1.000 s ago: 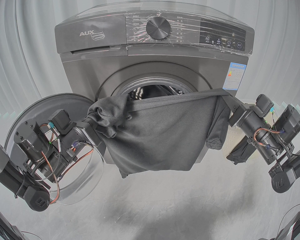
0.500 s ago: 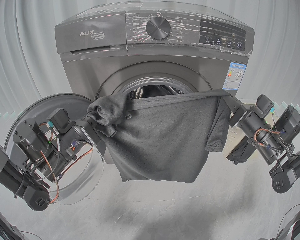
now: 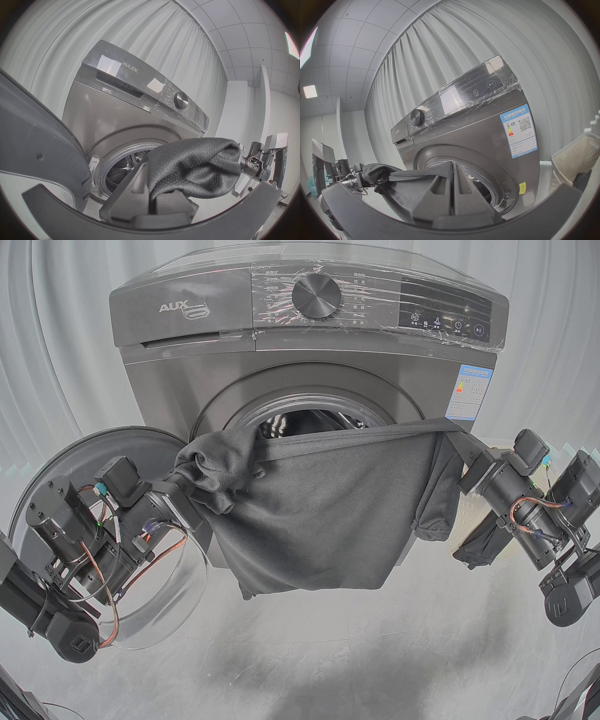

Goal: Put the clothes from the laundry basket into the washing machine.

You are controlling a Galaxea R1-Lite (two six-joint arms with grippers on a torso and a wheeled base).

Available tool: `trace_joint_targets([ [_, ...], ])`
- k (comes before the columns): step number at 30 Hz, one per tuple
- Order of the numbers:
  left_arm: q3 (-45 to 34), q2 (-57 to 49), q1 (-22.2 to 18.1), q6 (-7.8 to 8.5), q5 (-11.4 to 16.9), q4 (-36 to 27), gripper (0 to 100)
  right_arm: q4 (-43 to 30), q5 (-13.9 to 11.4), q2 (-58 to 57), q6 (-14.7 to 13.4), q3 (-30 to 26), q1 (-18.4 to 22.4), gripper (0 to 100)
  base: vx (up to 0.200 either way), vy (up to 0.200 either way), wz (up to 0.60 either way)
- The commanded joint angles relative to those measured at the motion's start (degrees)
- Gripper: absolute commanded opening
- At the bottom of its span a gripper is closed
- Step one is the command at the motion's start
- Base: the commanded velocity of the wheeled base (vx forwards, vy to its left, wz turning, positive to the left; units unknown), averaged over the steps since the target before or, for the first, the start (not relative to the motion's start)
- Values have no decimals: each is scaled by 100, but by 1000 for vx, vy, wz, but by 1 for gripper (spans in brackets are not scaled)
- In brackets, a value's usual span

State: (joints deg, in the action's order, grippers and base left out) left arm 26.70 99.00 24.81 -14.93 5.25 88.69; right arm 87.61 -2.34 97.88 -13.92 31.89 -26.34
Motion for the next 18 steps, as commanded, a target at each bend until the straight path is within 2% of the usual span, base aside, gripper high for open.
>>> trace_joint_targets([
  [1,-7,-3,7,-1,2,0,0,1,-3,-6,3,-34,-2,0,0,0,0],
  [6,-165,-188,130,52,2,0,0,1,-65,-102,30,-464,-125,0,0,0,0],
  [9,-244,-417,323,-10,11,0,0,54,-91,-111,47,-754,-389,0,0,0,0],
  [12,-112,-390,402,17,81,-9,0,45,-109,-93,3,-921,-662,0,0,0,0],
  [15,134,-206,472,17,46,-18,0,-7,-118,-6,30,-957,-749,0,0,0,0],
  [16,160,-153,472,17,20,-18,0,-16,-126,74,56,-965,-758,100,0,0,0],
  [18,178,-65,507,26,2,-9,0,-7,-170,293,74,-1036,-767,100,0,0,0],
])
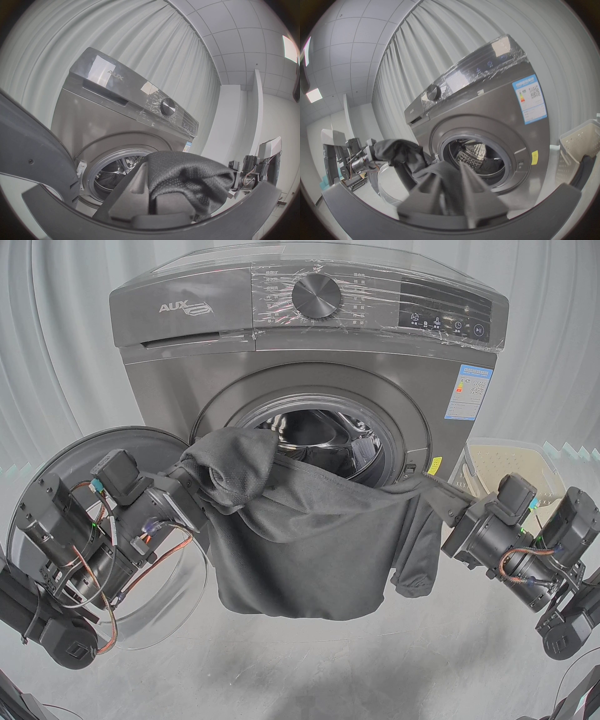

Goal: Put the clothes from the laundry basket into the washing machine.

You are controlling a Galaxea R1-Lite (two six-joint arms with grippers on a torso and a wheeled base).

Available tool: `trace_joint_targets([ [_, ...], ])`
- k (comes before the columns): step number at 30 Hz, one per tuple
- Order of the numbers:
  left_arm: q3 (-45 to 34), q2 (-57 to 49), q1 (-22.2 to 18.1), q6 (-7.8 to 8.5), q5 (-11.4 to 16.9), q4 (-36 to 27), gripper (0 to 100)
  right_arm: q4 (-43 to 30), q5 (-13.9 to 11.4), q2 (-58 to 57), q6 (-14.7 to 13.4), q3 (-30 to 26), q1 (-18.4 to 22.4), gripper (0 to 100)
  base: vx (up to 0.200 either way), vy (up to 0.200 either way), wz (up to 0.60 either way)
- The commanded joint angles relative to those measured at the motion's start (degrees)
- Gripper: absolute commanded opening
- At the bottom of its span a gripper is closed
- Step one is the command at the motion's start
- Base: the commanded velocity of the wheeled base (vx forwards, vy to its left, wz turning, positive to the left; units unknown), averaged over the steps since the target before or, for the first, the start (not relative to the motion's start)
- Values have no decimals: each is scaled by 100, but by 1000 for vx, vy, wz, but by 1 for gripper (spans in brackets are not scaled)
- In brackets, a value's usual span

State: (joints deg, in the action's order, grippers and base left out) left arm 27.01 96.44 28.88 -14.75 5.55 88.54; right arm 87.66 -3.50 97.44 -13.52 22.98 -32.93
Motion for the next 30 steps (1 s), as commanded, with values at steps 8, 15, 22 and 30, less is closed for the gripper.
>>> trace_joint_targets([
  [8,498,340,171,16,-27,-3,0,5,-380,425,34,-760,-91,100,0,0,0],
  [15,471,428,311,104,-27,5,0,49,-564,487,34,-848,-249,100,0,0,0],
  [22,515,446,338,192,-36,-3,0,49,-819,574,34,-830,-232,100,0,0,0],
  [30,498,402,338,192,-36,5,0,58,-828,891,34,-892,-135,100,0,0,0],
])
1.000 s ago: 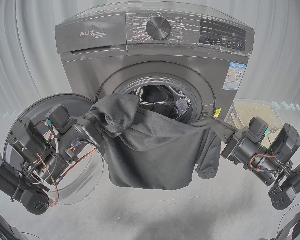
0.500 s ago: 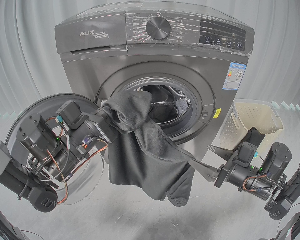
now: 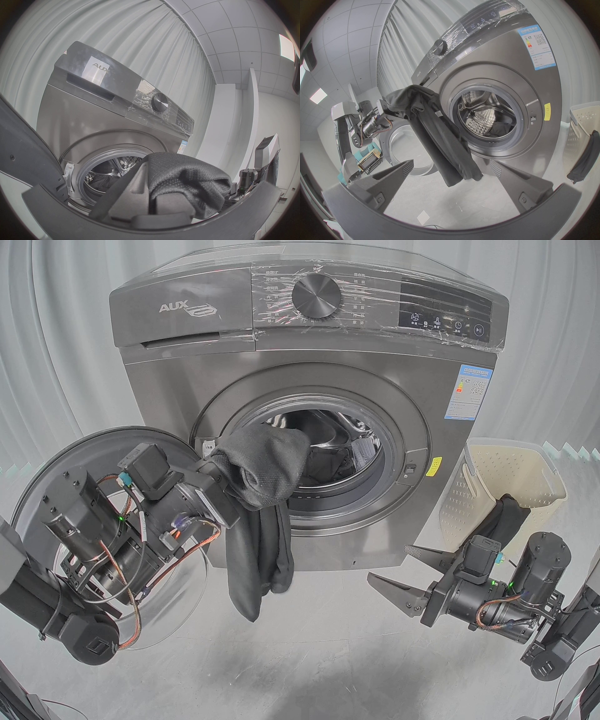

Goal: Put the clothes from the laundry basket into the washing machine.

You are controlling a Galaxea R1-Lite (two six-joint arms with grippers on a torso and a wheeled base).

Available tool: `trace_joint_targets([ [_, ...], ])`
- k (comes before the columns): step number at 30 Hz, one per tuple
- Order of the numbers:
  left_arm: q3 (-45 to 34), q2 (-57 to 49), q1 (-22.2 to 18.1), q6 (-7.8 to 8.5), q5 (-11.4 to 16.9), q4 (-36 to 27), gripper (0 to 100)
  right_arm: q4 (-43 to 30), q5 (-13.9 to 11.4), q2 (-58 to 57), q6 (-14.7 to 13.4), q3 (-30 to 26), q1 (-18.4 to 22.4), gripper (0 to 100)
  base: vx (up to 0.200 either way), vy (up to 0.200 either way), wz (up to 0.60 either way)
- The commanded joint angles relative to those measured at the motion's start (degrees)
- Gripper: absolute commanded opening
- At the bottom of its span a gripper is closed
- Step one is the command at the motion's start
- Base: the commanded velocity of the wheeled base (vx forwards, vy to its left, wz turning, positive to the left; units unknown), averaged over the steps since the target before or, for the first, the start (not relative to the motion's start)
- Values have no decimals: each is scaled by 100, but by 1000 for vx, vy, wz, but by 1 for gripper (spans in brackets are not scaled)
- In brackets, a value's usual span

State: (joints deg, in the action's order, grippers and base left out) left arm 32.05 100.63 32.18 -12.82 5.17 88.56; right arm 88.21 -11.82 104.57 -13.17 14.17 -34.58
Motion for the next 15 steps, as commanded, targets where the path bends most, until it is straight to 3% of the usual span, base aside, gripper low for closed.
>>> trace_joint_targets([
  [1,-6,-17,7,8,2,3,0,3,14,239,-2,51,31,100,0,0,0],
  [6,-14,-9,16,8,10,3,0,3,49,310,-2,289,-31,100,0,0,0],
  [15,56,27,227,17,37,-6,0,-14,260,1320,7,1704,-154,100,0,0,0],
])
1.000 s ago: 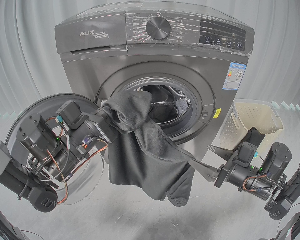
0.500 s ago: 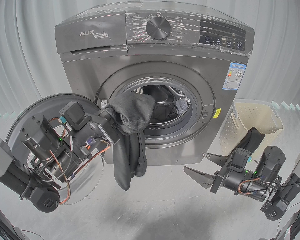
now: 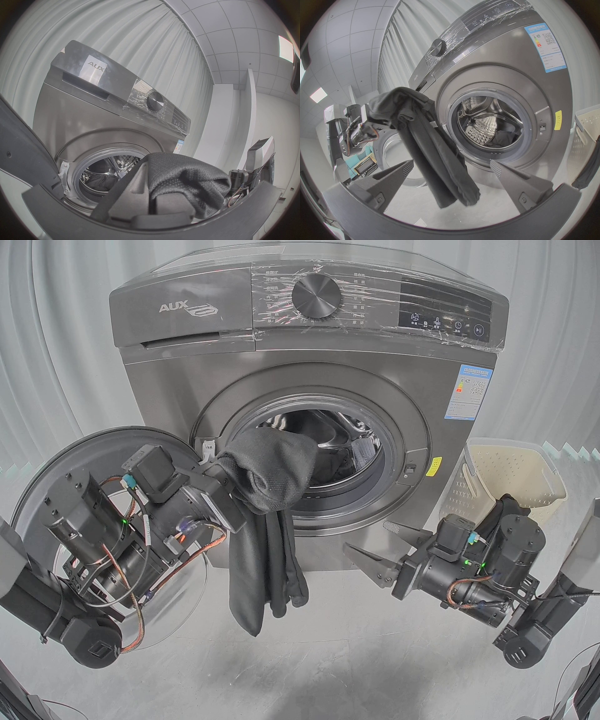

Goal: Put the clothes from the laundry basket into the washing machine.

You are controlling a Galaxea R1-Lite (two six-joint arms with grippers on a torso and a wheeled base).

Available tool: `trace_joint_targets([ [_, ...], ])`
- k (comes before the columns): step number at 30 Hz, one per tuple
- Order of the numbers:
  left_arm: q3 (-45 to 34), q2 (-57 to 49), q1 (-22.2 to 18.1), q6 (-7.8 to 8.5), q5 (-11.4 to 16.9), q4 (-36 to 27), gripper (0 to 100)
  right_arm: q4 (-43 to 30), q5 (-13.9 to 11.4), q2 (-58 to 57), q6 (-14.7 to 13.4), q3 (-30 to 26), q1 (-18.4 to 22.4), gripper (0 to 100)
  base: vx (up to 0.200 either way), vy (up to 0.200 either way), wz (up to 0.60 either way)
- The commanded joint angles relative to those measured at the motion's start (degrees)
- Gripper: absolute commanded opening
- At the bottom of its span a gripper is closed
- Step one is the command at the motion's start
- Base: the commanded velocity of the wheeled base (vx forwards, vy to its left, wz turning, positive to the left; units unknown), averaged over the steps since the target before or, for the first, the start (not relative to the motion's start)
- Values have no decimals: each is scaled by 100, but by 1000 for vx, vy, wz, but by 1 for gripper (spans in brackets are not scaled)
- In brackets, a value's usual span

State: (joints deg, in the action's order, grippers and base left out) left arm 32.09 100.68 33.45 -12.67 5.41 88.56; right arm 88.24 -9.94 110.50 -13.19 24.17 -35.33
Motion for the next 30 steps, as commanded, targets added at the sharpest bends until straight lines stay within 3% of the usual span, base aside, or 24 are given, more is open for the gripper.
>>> trace_joint_targets([
  [1,70,22,100,1,12,-6,0,-34,71,833,9,826,-79,100,0,0,0],
  [16,70,30,241,1,-5,-6,0,-175,-149,2108,45,2355,-598,100,0,0,0],
  [25,79,48,285,10,-5,-15,0,-465,-149,2415,53,2970,-827,100,0,0,0],
  [30,79,39,285,10,-5,-23,0,-465,-149,2530,53,3041,-906,100,0,0,0],
])
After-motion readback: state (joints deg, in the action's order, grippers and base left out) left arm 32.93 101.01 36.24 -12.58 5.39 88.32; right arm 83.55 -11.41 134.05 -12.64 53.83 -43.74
